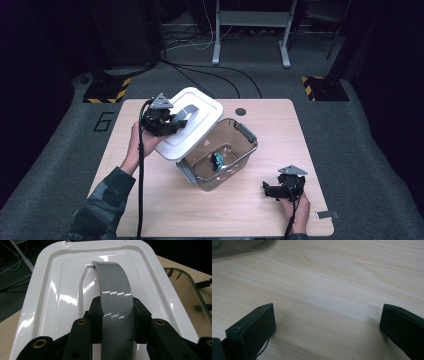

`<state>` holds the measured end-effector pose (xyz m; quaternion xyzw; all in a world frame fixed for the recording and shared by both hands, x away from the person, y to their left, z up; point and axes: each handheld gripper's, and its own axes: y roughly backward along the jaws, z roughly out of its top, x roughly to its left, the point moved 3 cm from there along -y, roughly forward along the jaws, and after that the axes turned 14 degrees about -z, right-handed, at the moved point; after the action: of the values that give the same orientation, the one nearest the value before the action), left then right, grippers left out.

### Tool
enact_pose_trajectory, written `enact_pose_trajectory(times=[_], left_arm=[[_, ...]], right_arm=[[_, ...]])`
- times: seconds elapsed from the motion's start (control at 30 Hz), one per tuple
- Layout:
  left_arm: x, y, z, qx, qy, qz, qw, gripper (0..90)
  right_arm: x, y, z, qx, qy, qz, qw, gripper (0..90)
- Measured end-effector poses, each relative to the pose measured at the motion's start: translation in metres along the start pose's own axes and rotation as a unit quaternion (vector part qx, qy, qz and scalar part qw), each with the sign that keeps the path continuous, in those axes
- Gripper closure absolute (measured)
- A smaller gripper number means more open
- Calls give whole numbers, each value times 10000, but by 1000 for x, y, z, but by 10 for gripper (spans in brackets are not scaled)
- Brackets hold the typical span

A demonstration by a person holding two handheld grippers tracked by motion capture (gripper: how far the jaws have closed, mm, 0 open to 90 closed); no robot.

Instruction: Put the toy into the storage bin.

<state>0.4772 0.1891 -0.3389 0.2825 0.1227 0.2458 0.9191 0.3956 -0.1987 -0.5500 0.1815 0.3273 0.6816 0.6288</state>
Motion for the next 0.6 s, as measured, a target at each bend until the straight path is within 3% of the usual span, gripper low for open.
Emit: enact_pose_trajectory(times=[0.6], left_arm=[[-22, -37, 8, 128, -150, -445, 9988, 672]], right_arm=[[0, 0, 0, -11, 4, -6, 10000, 0]])
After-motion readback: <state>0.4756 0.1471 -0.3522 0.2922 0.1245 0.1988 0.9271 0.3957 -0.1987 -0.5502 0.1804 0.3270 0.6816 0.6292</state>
